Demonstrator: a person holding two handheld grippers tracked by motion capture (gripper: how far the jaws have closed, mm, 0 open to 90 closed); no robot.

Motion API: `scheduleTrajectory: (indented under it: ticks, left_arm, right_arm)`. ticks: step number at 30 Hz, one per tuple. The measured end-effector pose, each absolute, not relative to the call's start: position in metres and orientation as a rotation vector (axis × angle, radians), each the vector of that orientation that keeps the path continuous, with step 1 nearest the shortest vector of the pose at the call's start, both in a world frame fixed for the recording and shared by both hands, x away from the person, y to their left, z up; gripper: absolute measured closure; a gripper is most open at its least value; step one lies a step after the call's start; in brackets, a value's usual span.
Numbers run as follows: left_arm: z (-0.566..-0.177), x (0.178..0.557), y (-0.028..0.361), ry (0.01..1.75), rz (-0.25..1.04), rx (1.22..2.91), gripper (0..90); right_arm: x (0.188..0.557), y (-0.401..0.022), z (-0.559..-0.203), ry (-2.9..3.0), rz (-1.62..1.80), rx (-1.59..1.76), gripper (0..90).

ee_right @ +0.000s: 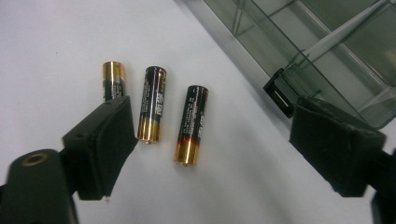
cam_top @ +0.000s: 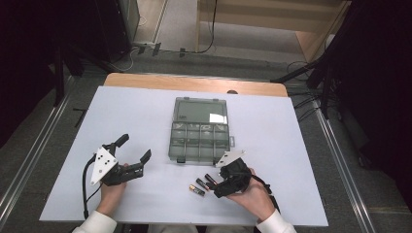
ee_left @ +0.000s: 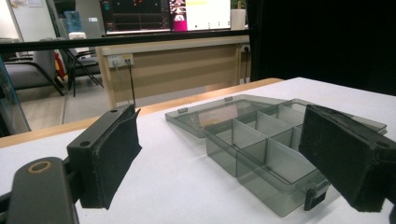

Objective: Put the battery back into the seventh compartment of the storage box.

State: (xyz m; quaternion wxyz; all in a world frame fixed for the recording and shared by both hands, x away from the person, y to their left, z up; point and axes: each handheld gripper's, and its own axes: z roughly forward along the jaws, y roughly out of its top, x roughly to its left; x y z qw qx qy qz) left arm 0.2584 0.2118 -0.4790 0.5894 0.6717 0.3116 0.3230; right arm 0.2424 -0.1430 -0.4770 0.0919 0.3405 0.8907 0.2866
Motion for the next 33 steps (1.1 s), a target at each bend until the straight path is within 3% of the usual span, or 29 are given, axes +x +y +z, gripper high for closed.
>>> scheduleTrajectory:
  ticks: [11,12,28,30,33]
  left_arm:
    - [-0.479,0.259,0.212,0.722,0.755,1.562,12.1]
    - [-0.479,0.259,0.212,0.723,0.757,1.561,12.1]
    - [-0.479,0.259,0.211,0.723,0.757,1.567,12.1]
    - [-0.479,0.259,0.211,0.721,0.755,1.565,12.1]
    - [-0.479,0.259,0.211,0.718,0.756,1.563,12.1]
  right_arm:
    - [0.254,-0.132,-0.474,2.748,0.778,1.087,35.7]
    - [0.256,-0.129,-0.474,2.760,0.760,1.117,41.3]
    - [0.271,-0.115,-0.481,2.848,0.503,1.273,69.6]
    - [0.270,-0.113,-0.480,2.848,0.487,1.277,76.6]
    - [0.270,-0.112,-0.480,2.842,0.475,1.276,77.4]
